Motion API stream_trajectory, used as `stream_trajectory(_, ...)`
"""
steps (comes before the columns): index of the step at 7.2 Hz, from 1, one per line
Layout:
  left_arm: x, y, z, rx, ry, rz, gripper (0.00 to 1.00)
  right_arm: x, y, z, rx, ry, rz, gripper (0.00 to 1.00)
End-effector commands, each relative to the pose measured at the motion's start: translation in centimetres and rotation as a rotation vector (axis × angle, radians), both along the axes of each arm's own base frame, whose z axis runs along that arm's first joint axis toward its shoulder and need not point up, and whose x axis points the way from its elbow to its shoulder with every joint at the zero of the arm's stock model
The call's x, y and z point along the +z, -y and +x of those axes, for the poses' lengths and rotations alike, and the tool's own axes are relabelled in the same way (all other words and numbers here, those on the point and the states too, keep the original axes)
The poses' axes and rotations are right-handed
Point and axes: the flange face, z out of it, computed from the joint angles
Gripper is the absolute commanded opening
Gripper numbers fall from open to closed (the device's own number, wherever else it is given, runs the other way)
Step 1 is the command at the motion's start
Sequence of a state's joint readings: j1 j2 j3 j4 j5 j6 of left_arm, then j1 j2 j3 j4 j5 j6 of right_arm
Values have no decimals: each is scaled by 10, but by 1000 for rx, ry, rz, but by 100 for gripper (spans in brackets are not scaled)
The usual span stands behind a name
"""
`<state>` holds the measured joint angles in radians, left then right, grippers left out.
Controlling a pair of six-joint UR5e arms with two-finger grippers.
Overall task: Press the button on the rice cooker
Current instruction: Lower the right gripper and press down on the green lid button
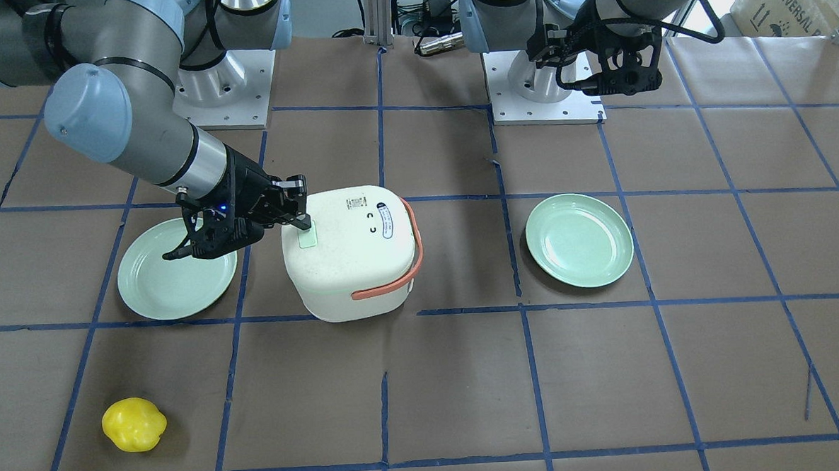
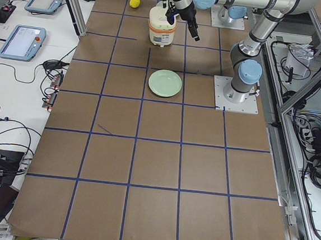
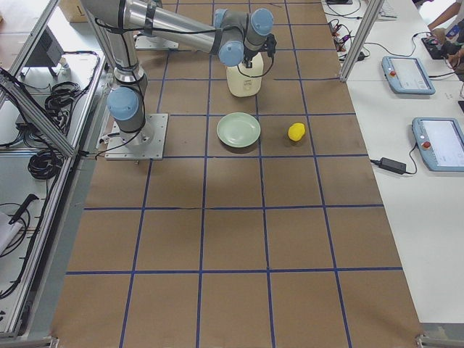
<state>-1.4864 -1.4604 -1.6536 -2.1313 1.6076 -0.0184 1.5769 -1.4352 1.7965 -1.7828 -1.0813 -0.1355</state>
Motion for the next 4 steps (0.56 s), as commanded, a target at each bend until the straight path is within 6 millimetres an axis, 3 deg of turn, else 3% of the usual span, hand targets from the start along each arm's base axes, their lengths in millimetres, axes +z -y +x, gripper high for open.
stream_trajectory(1, 0, 0, 0, 0, 0, 1, 100, -5, -1, 0, -1, 3, -6, 4)
stream_trajectory(4, 0, 0, 0, 0, 0, -1, 100, -9, -3, 0, -1, 3, -11, 4)
